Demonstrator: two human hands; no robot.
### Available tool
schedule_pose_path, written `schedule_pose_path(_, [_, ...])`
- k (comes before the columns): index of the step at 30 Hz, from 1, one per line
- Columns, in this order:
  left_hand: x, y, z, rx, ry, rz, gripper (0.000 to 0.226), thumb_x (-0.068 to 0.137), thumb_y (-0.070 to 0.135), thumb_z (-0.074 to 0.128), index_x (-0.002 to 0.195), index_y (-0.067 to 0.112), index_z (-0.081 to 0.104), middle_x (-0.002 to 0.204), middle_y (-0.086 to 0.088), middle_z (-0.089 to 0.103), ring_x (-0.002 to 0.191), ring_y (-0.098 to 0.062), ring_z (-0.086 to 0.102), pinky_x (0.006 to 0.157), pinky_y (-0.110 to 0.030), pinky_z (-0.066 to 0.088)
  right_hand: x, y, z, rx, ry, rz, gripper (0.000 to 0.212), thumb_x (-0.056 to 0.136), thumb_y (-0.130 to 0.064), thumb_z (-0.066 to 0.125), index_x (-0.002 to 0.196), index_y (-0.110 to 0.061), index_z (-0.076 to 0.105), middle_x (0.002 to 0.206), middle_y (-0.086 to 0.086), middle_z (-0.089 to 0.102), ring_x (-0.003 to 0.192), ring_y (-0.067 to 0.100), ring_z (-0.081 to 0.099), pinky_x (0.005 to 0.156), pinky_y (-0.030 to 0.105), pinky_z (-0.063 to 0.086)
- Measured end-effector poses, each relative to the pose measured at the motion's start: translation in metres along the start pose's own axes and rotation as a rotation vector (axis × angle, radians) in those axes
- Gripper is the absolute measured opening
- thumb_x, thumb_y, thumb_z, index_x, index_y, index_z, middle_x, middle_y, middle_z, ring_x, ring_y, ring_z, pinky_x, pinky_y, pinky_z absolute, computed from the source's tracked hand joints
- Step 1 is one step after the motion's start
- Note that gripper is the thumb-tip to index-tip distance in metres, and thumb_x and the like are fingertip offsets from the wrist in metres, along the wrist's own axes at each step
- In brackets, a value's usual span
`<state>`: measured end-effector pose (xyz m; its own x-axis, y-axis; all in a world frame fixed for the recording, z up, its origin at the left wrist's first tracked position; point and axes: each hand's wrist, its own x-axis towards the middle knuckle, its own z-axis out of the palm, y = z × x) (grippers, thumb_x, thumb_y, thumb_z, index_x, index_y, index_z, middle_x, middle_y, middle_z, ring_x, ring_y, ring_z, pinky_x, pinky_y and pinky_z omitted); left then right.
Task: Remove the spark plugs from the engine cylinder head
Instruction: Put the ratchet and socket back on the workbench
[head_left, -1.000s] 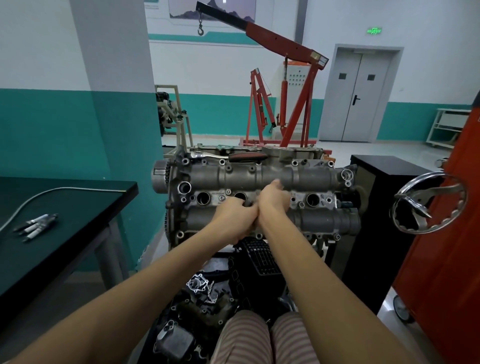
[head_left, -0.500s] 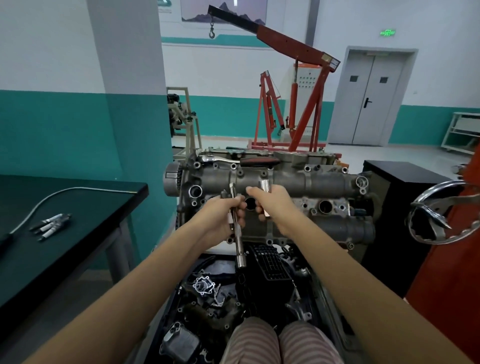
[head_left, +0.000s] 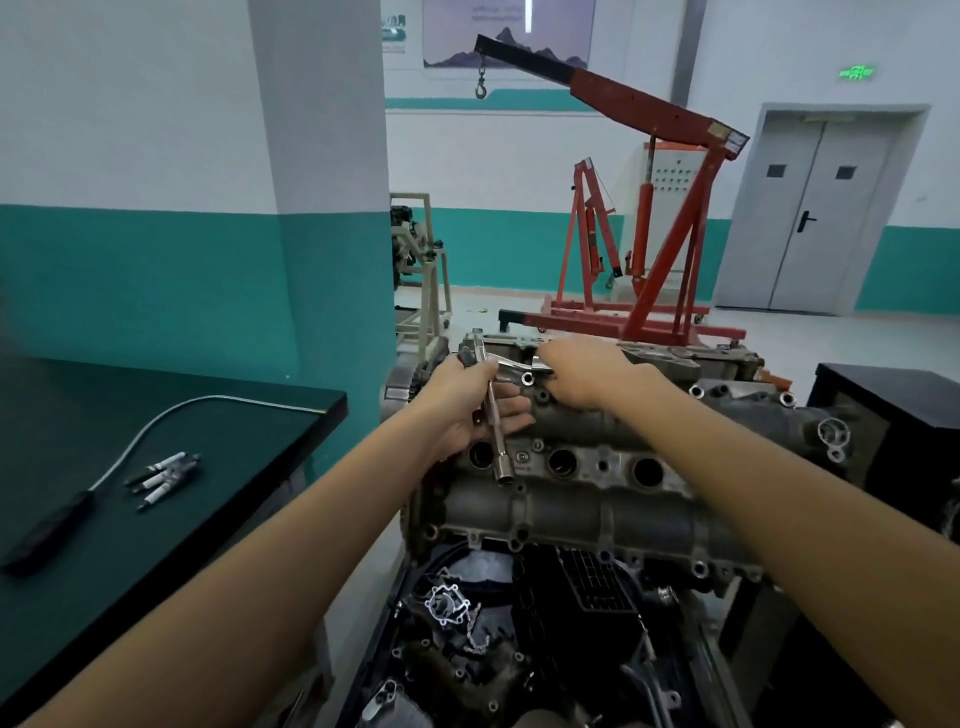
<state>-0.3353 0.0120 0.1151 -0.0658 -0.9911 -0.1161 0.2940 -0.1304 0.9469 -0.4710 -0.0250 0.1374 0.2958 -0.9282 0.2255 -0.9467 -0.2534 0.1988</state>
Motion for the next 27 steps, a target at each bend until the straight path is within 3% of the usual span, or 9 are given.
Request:
schedule_pose_path(3, [0.007,-0.001,-0.01,0.079,0.008,0.017,0.01,0.099,0.02,0.047,0.096,0.01,0.044,0.065,-0.007,0.05,0.034,-0.009,0.049,0.039,-0.023,0.048,-0.003,0.001,-0.002,0.003,0.025,0.009,0.02,0.09,-0.012,0.048,0.109,-0.009,0.05,0.114,0.012,0.056,0.103,0.029,0.054,0.074,0.035,0.044])
schedule_pose_path(6, [0.008,0.0,-0.023,0.103,-0.065,0.014,0.009,0.098,0.019,0.047,0.097,0.01,0.046,0.063,-0.003,0.046,0.036,-0.007,0.038,0.034,-0.016,0.034,-0.011,0.001,-0.005,0.013,0.163,0.005,0.02,0.089,-0.009,0.048,0.108,-0.009,0.051,0.108,0.013,0.059,0.096,0.03,0.057,0.07,0.035,0.045])
schedule_pose_path(9, [0.002,0.011,-0.038,0.05,-0.147,-0.003,0.014,0.099,0.016,0.043,0.087,0.009,0.047,0.058,-0.001,0.045,0.036,-0.007,0.037,0.033,-0.016,0.028,-0.017,-0.012,-0.014,0.239,0.31,0.017,0.022,0.09,-0.012,0.049,0.112,-0.007,0.054,0.1,0.012,0.061,0.09,0.028,0.058,0.077,0.041,0.05])
schedule_pose_path(11, [-0.004,0.023,-0.047,-0.006,-0.195,-0.015,0.018,0.099,0.013,0.04,0.082,0.01,0.045,0.057,0.0,0.045,0.036,-0.006,0.036,0.033,-0.016,0.027,-0.016,-0.031,-0.029,0.424,0.348,0.003,0.014,0.091,-0.012,0.049,0.101,-0.004,0.053,0.085,0.008,0.058,0.076,0.022,0.056,0.064,0.032,0.05])
schedule_pose_path(13, [-0.013,0.037,-0.059,-0.03,-0.194,0.021,0.017,0.099,0.011,0.039,0.083,0.011,0.044,0.055,0.001,0.045,0.036,-0.007,0.036,0.033,-0.015,0.027,-0.015,-0.059,-0.045,0.664,0.306,-0.019,0.006,0.091,-0.011,0.049,0.094,-0.006,0.051,0.084,0.01,0.059,0.072,0.022,0.058,0.058,0.027,0.049])
schedule_pose_path(16, [-0.022,0.056,-0.087,-0.034,-0.076,0.079,0.019,0.099,0.012,0.037,0.081,0.011,0.043,0.05,0.0,0.045,0.033,-0.007,0.037,0.035,-0.012,0.026,-0.013,-0.105,-0.06,1.144,0.174,-0.016,0.005,0.089,-0.005,0.048,0.088,-0.008,0.05,0.082,0.016,0.063,0.07,0.026,0.064,0.063,0.036,0.054])
schedule_pose_path(19, [-0.018,0.068,-0.137,0.028,0.087,0.057,0.017,0.099,0.007,0.036,0.082,0.008,0.041,0.061,-0.005,0.044,0.033,-0.008,0.041,0.035,-0.012,0.031,-0.001,-0.155,-0.06,1.455,-0.031,0.006,0.015,0.089,0.002,0.043,0.078,-0.008,0.043,0.07,0.013,0.054,0.057,0.02,0.053,0.052,0.03,0.044])
schedule_pose_path(24, [-0.006,0.058,-0.24,0.25,0.338,-0.06,0.021,0.096,-0.006,0.034,0.081,0.007,0.041,0.067,-0.01,0.046,0.042,-0.011,0.046,0.037,-0.017,0.035,0.031,-0.24,-0.026,1.588,-0.271,0.084,0.009,0.086,0.007,0.041,0.086,-0.002,0.041,0.068,0.015,0.048,0.056,0.02,0.048,0.051,0.029,0.039])
schedule_pose_path(27, [-0.001,0.057,-0.303,0.345,0.458,-0.115,0.019,0.097,-0.006,0.036,0.085,0.007,0.042,0.076,-0.009,0.055,0.053,-0.009,0.053,0.047,-0.023,0.038,0.047,-0.282,0.011,1.538,-0.339,0.107,0.015,0.084,0.006,0.041,0.074,-0.004,0.038,0.065,0.014,0.048,0.056,0.022,0.047,0.054,0.032,0.04])
